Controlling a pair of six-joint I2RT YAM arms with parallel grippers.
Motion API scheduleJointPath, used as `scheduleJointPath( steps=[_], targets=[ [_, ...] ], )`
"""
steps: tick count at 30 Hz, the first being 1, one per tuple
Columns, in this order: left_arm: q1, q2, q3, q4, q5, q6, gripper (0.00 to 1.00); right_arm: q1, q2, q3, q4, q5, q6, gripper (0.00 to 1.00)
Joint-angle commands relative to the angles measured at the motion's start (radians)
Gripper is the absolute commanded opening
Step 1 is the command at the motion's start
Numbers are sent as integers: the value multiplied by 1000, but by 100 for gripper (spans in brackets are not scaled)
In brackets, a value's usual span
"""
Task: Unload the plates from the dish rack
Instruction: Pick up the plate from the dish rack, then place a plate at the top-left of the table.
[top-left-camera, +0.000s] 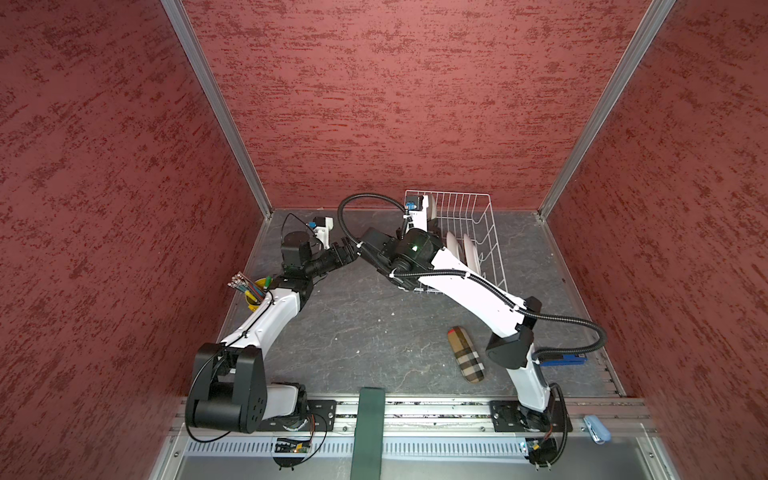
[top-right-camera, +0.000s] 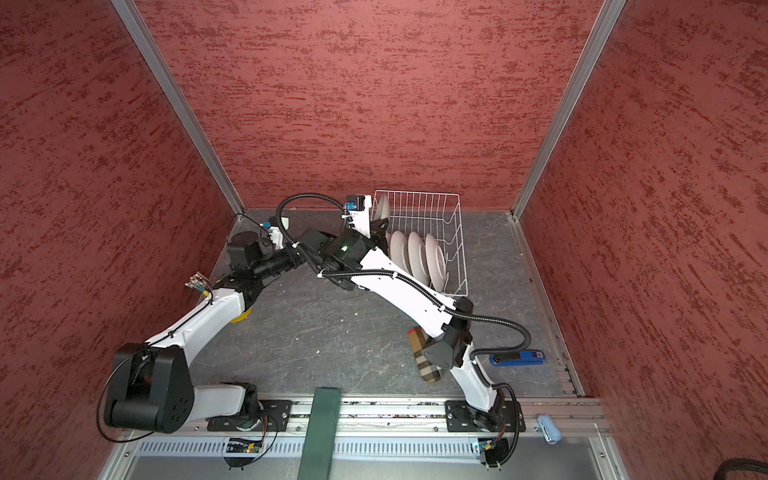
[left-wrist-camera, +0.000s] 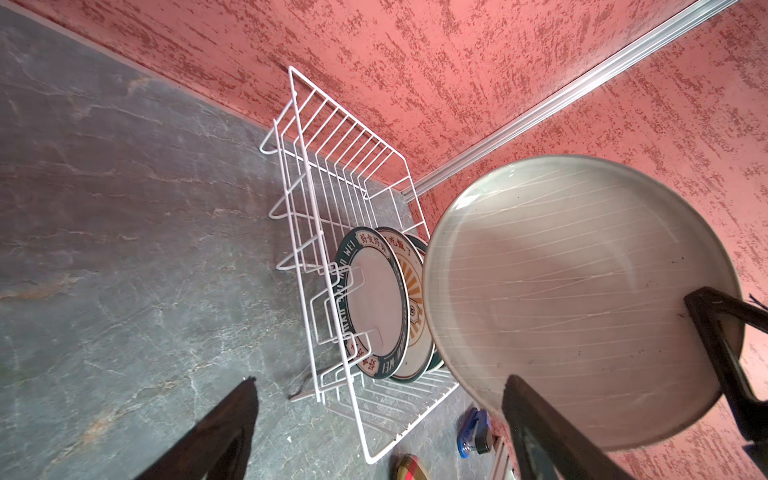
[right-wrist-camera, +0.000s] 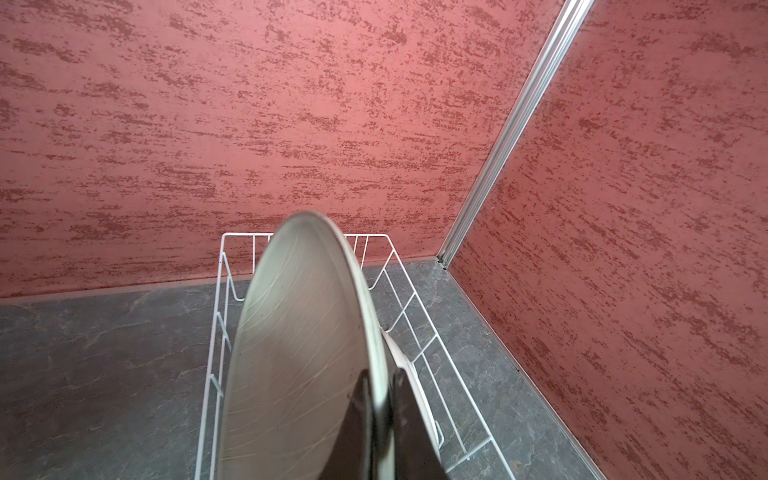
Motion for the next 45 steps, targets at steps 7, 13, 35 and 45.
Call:
scheduleJointPath(
  steps=[7, 13, 35, 45],
  targets=[
    [-56, 35, 47, 89, 51, -100, 91, -44, -346, -517, 1109, -146, -759, 0],
    [-66, 52, 70, 166, 92, -187, 89, -63, -432, -614, 1309, -235, -840, 0],
    [-13, 51, 124, 171, 144, -233, 80, -316, -742, -1074, 1550, -1021, -296, 0],
    [-2, 30, 124, 67, 92, -175, 77, -327, -721, -1160, 1705, -1188, -233, 0]
  ],
)
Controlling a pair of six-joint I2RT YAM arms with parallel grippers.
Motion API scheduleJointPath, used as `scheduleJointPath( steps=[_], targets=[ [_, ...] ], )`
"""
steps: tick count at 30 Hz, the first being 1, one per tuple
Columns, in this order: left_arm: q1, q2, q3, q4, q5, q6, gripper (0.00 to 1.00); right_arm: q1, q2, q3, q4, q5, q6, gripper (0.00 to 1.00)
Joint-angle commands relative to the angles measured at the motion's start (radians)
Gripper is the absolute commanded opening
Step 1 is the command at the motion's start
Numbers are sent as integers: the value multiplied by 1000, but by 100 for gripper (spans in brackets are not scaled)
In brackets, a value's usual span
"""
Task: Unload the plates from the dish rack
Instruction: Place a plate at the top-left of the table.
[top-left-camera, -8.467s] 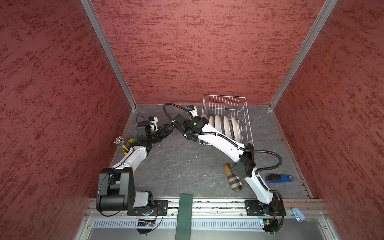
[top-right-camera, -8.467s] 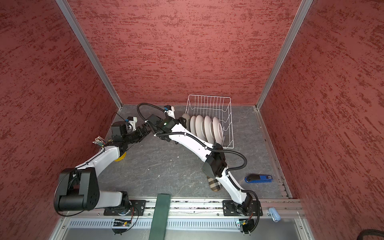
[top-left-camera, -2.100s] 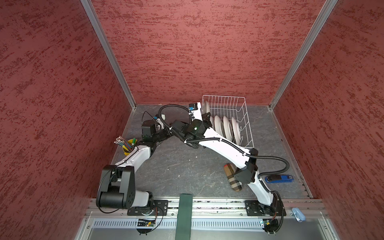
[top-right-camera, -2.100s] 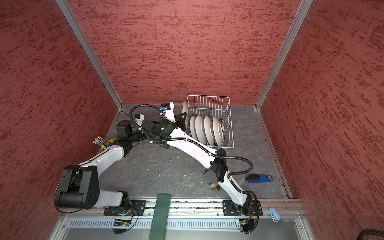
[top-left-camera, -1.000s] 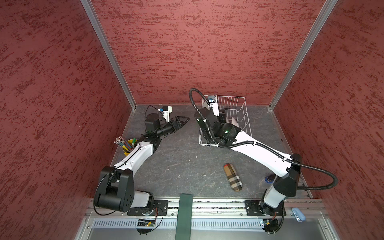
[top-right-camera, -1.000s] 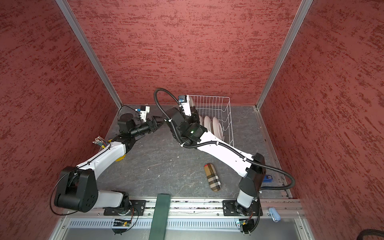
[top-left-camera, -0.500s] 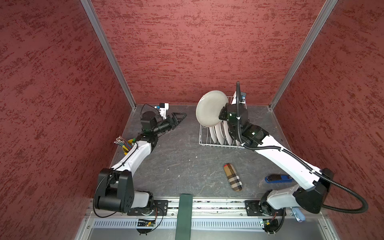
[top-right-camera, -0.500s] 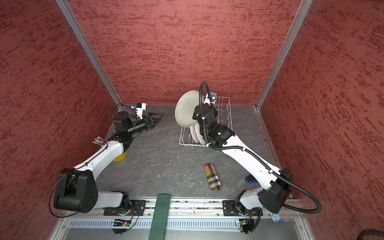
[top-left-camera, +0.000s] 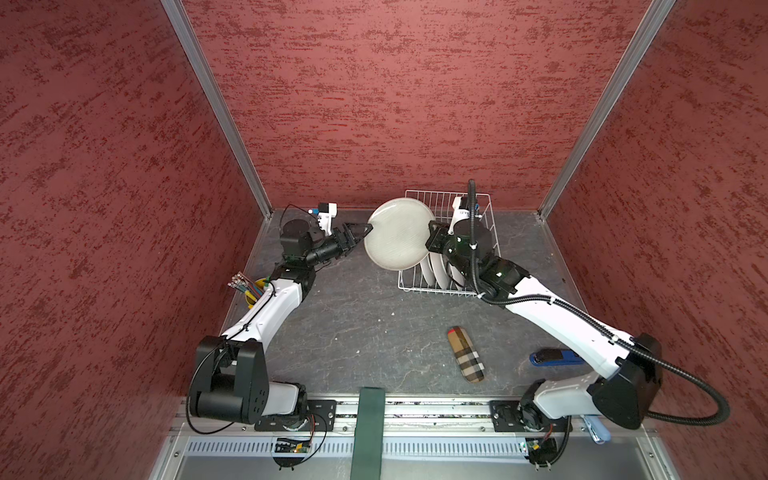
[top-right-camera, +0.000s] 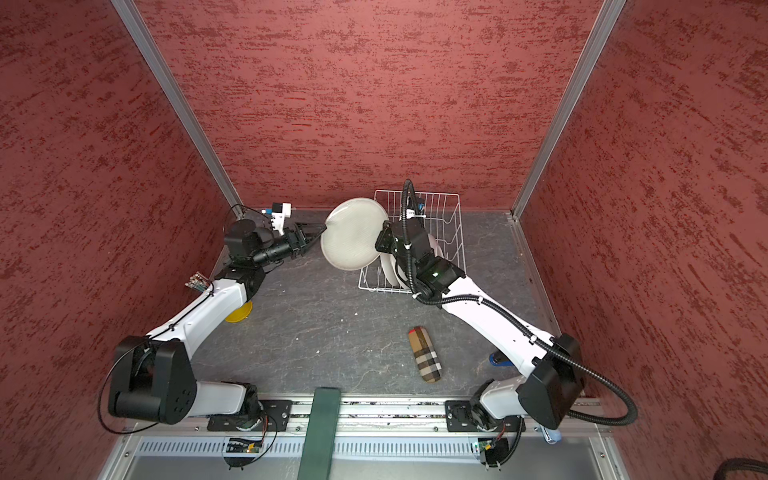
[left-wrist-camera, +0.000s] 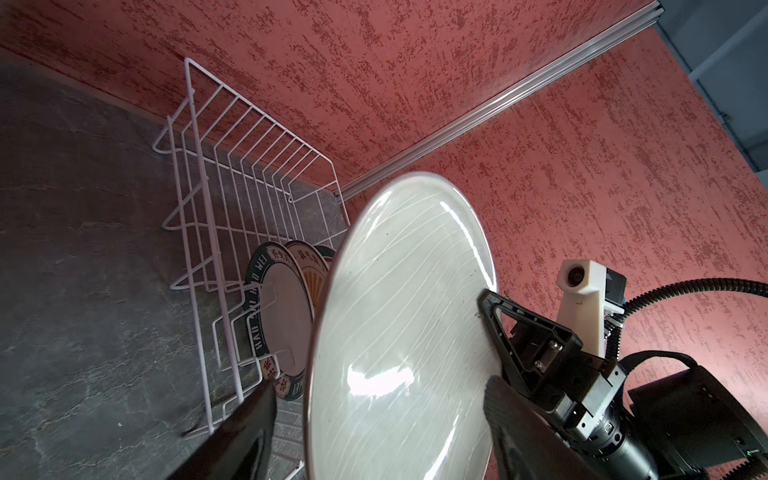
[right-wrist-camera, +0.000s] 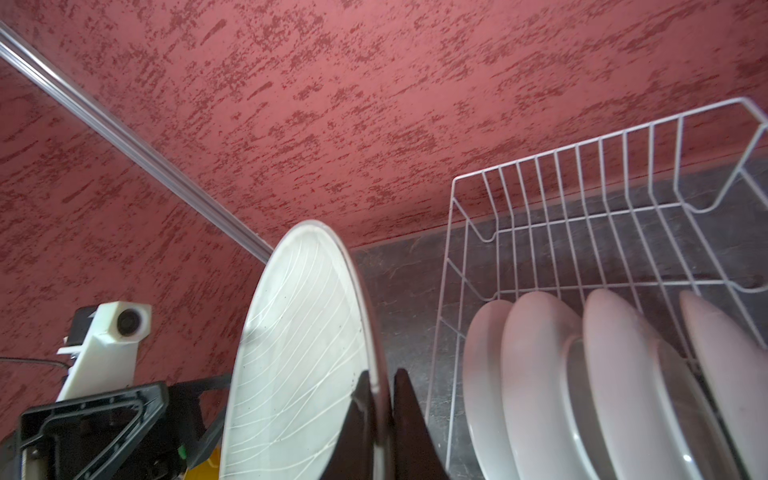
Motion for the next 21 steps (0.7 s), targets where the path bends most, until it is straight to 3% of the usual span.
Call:
scheduleJointPath(
  steps=[1, 10, 21],
  targets=[
    [7, -14, 20, -50, -23, 45, 75, -10, -18, 8, 254, -88, 81, 0],
    [16, -47, 4, -73, -69, 85, 29, -36, -8, -29, 285, -146, 114, 0],
    [19, -42, 11, -80, -62, 86, 22, -71, 20, -37, 331, -267, 149, 0]
  ],
)
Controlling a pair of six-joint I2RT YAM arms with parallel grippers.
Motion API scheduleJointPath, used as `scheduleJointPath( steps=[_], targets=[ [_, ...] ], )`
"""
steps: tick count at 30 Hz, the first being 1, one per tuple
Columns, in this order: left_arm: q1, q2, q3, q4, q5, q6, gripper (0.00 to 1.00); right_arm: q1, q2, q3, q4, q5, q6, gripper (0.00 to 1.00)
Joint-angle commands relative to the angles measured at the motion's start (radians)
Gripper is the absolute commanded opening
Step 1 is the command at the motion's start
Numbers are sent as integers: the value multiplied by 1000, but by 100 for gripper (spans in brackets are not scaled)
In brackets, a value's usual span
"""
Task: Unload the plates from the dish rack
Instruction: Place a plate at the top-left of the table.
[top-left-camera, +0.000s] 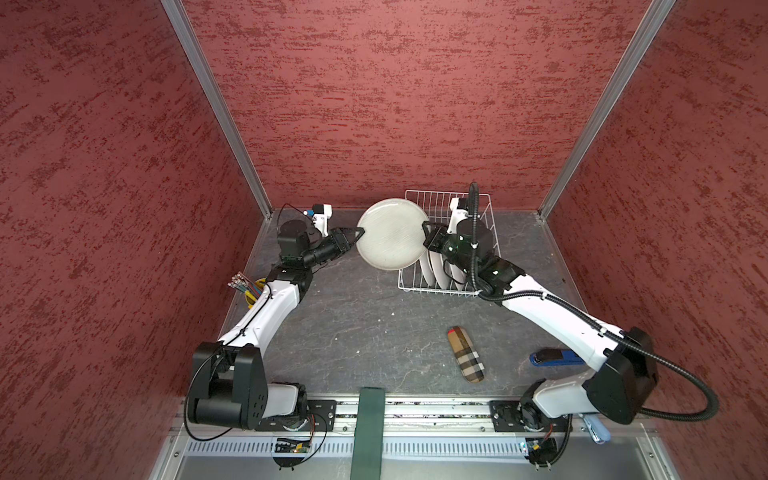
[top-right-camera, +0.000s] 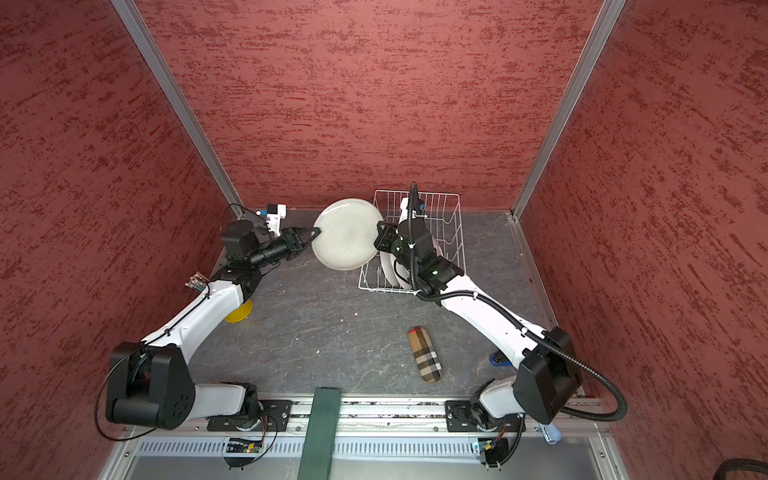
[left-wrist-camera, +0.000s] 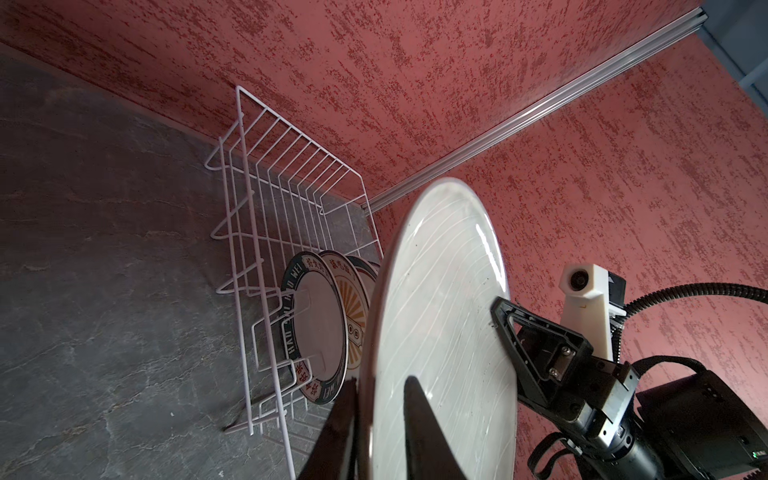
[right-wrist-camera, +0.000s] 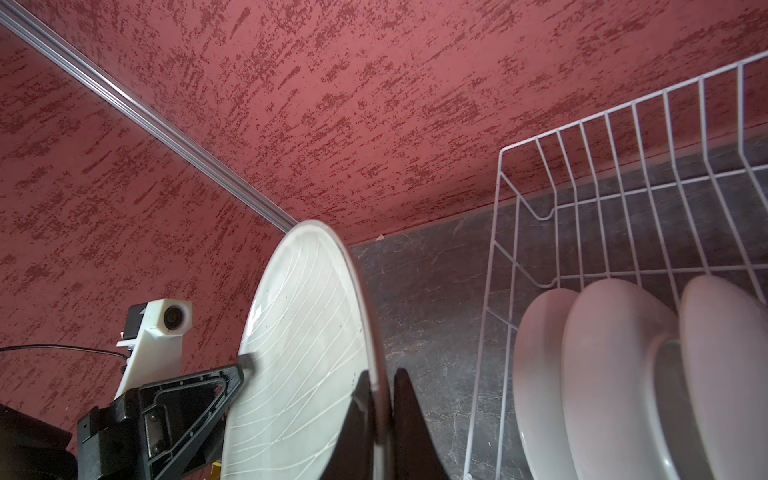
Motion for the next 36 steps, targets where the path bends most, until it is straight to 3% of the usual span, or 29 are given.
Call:
scheduleJointPath(
  steps=[1, 5, 9, 10, 12, 14, 15, 22, 32, 36],
  targets=[
    [2, -16, 10, 2, -3, 20, 22, -13, -12, 10, 212, -81, 67, 0],
    [1, -16, 9, 5, -6, 20, 18, -18, -3, 6, 227, -105, 78, 0],
    [2, -16, 6, 4, -16, 25, 0, -21, 4, 12, 215, -109, 67, 0],
    [3, -15, 5, 3, -20, 25, 0, -22, 6, 16, 203, -104, 63, 6],
    [4, -14, 2, 5, -31, 23, 0, -24, 14, 29, 168, -93, 49, 52],
    [11, -15, -1, 9, -38, 20, 0, -28, 14, 29, 153, -87, 49, 77],
    [13, -15, -2, 11, -42, 20, 0, -30, 14, 28, 143, -79, 49, 85],
    [54, -49, -20, -26, -158, 46, 0, -40, -42, -3, 69, 49, 16, 91],
    [86, -140, -227, 109, -574, 6, 0, -54, -148, -73, 1, 181, -23, 91],
    [91, -112, -253, 131, -663, -56, 0, -60, -154, -75, -6, 184, -22, 91]
  ],
)
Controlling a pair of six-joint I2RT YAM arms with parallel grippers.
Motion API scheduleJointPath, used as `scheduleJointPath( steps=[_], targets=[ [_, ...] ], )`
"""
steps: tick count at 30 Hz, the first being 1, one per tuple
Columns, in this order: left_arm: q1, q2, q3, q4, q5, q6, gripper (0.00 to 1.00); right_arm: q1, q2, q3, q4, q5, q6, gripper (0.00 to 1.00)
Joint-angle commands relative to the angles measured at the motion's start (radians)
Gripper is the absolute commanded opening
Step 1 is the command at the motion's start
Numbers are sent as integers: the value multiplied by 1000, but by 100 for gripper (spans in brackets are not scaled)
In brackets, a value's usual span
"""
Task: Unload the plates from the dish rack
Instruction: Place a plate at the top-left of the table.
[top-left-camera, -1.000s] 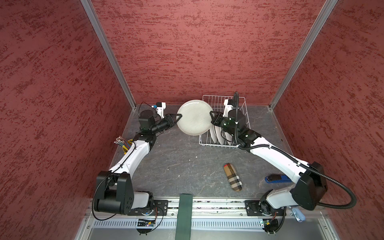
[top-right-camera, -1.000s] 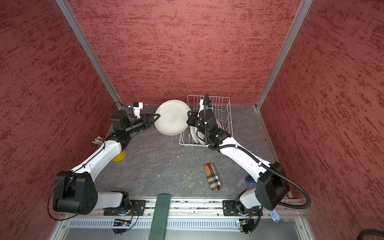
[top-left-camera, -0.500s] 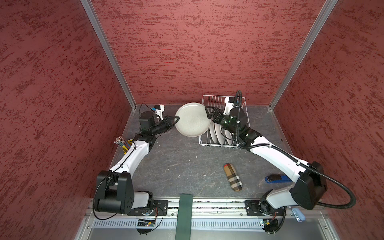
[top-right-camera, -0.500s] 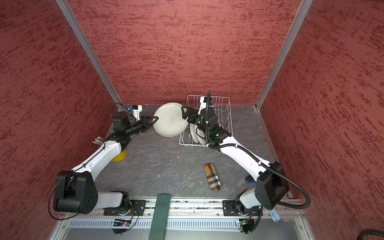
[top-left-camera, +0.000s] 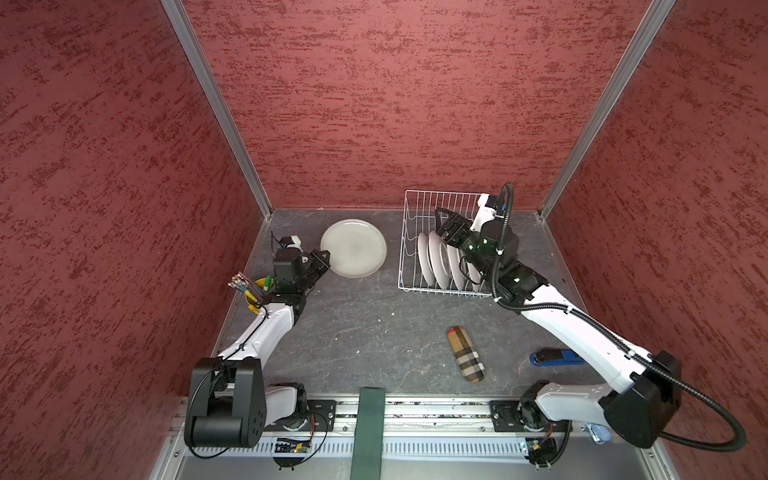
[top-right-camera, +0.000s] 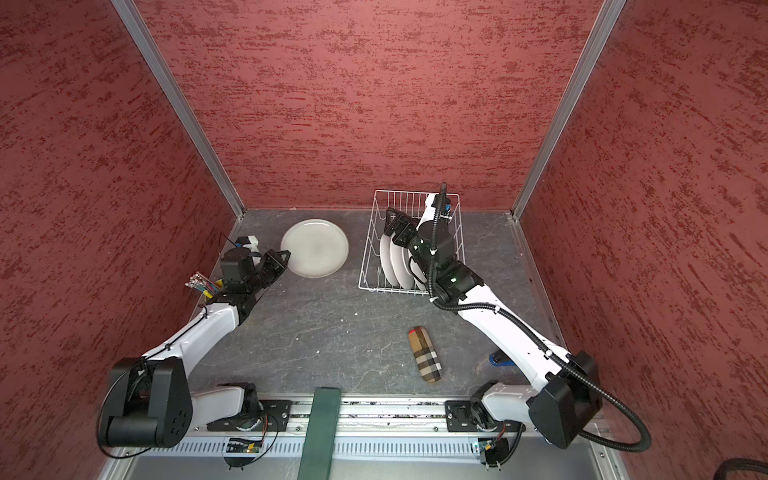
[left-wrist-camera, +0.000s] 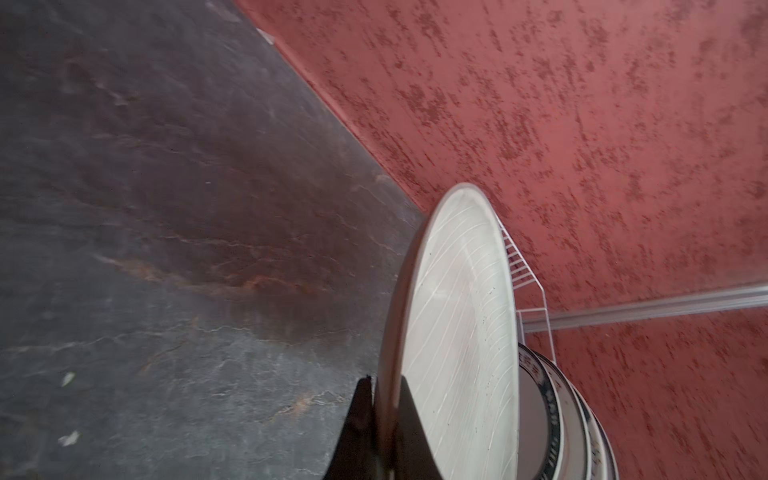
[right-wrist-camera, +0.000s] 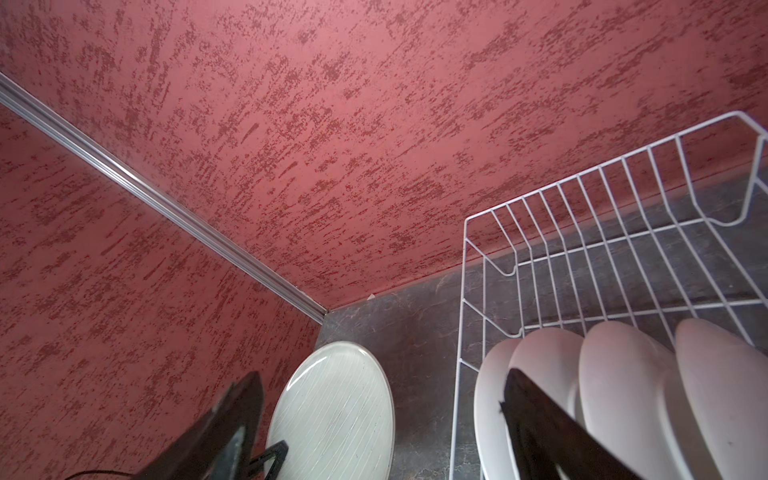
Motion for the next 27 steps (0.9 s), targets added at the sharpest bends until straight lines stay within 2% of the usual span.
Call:
scheduleJointPath(
  steps=[1, 5, 9, 19, 24, 27],
  targets=[
    [11, -3, 23, 178, -122, -101, 0, -14, -10, -9, -27, 43, -8, 91],
    [9, 34, -12, 204, -208, -183, 0, -16, -5, -8, -32, 42, -5, 91],
    [-12, 64, -20, 218, -301, -210, 0, -17, -5, -9, -37, 43, -5, 91],
    [-125, 154, -8, 248, -630, -321, 0, -22, -21, -7, -53, 62, -8, 91],
    [-132, 214, -19, 269, -675, -408, 0, -25, -41, -10, -75, 77, -23, 91],
    [-129, 256, -16, 344, -642, -434, 0, -25, -39, 0, -107, 100, -37, 91]
  ],
)
